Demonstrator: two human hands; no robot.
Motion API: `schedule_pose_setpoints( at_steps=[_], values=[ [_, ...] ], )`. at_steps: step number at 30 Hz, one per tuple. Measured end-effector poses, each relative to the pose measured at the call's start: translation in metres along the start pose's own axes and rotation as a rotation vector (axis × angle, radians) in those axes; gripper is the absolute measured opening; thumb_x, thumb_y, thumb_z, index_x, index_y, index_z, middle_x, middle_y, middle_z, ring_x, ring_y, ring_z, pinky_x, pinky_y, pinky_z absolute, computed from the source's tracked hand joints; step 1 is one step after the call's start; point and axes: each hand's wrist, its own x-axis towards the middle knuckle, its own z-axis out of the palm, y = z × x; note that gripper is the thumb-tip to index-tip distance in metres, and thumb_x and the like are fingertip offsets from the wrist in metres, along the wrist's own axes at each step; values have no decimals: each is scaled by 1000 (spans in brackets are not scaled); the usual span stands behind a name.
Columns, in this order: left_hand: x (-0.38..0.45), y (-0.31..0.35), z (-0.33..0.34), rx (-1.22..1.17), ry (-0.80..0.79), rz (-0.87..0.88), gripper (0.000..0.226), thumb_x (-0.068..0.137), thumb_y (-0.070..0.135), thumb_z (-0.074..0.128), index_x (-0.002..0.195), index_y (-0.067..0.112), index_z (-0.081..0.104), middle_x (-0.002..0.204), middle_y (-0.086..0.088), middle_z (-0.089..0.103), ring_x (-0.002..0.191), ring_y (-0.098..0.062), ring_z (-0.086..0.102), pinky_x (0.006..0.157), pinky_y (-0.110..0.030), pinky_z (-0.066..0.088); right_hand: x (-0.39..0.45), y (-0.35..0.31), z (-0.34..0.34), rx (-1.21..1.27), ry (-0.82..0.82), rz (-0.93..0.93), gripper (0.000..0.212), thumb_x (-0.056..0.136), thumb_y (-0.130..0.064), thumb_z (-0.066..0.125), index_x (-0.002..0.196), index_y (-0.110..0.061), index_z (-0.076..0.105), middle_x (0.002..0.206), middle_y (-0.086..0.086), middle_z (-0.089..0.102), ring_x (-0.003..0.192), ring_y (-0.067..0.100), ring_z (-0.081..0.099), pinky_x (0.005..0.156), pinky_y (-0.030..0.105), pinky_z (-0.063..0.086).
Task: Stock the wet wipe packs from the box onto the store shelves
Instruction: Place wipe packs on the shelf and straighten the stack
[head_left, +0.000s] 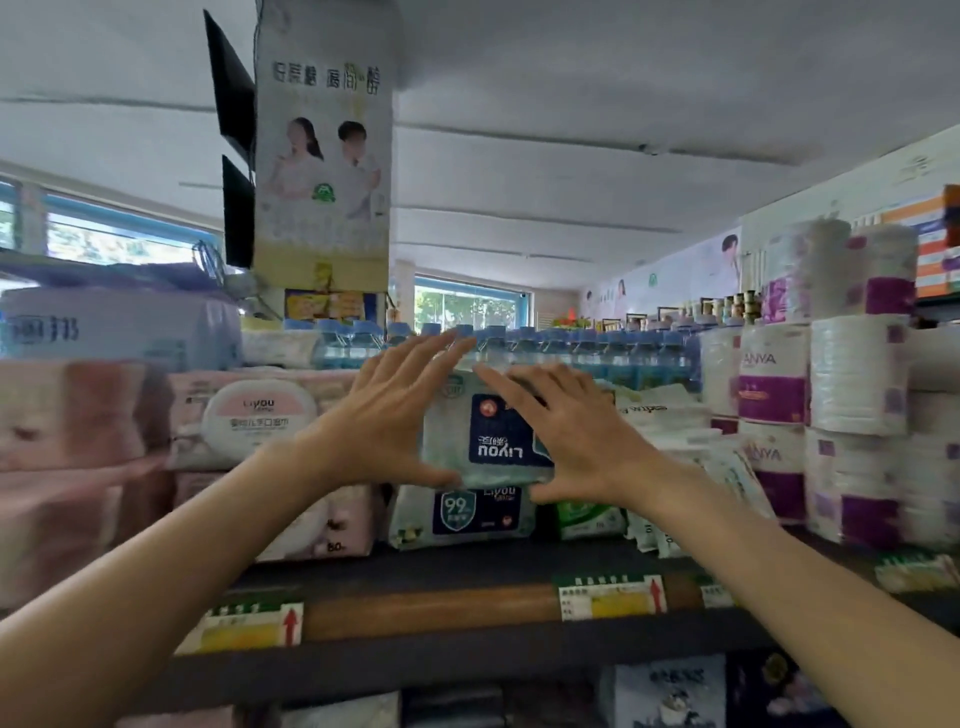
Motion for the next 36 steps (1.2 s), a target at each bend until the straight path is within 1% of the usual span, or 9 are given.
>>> schedule_pose_setpoints(
  at_steps=[5, 10, 15, 18, 21, 25, 31, 33, 36],
  values=[
    [-12, 5, 11, 334, 89, 78, 113, 43, 77, 59, 129, 7, 38, 116, -11, 57, 102, -29, 52, 93, -46, 46, 15, -18, -3, 122, -53, -59, 121, 62, -47, 78, 138, -39, -14, 140, 6, 33, 125, 21, 29, 108, 34, 25],
    [-14, -7, -2, 344, 277, 65, 102, 46, 68, 65, 124, 5, 42, 112, -14, 58, 100, -31, 53, 87, -46, 48, 18, -12, -12, 291, 26, 97, 120, 62, -53, 75, 140, -40, -15, 144, 3, 27, 132, 18, 26, 114, 37, 16],
    [-6, -16, -13, 305, 372, -62, 95, 56, 69, 54, 126, 7, 37, 119, -17, 53, 107, -30, 41, 92, -49, 41, 14, 5, -26, 409, 168, 585, 128, 58, -57, 75, 147, -25, -12, 154, 4, 8, 141, 20, 10, 116, 41, 14],
    [6, -10, -17, 218, 462, -197, 94, 57, 70, 46, 126, 6, 37, 117, -17, 52, 104, -29, 38, 89, -48, 41, 20, -13, -40, 1028, 170, 874, 91, 76, -39, 72, 145, -21, 17, 150, 9, 31, 134, 27, 36, 111, 42, 31],
    [22, -3, -21, 294, 571, -156, 92, 58, 66, 57, 125, 6, 40, 120, -15, 45, 104, -30, 38, 89, -47, 37, 36, -35, -55, 1893, 146, 857, 51, 79, -25, 71, 122, -19, 46, 120, 11, 62, 105, 29, 63, 92, 42, 50],
    [36, 5, -26, 479, 723, 22, 72, 63, 37, 67, 125, 9, 41, 123, -9, 38, 110, -30, 37, 93, -44, 29, 65, -29, -71, 2316, 227, 990, 48, 76, -32, 73, 116, -11, 54, 104, 16, 66, 96, 32, 61, 77, 49, 50],
    [44, 8, -39, 126, 586, 56, 76, 69, 47, 60, 130, 7, 37, 125, -11, 43, 112, -26, 43, 95, -41, 42, 104, -2, -66, 1976, 442, 1111, 73, 63, -28, 79, 127, -15, 47, 110, 10, 64, 95, 27, 63, 67, 40, 54],
    [37, -5, -37, -30, 543, -90, 69, 77, 49, 47, 131, 6, 39, 123, -12, 49, 110, -27, 50, 95, -40, 41, 113, 14, -59, 1570, 613, 1076, 89, 61, -28, 81, 135, -19, 34, 123, 9, 54, 112, 29, 55, 85, 45, 52],
    [26, -28, -21, -34, 431, -274, 67, 78, 49, 28, 131, 10, 43, 128, -8, 52, 119, -27, 47, 105, -40, 30, 115, 34, -57, 797, 566, 731, 111, 63, -30, 81, 147, -25, 9, 136, 10, 34, 124, 29, 35, 101, 44, 36]
  ],
)
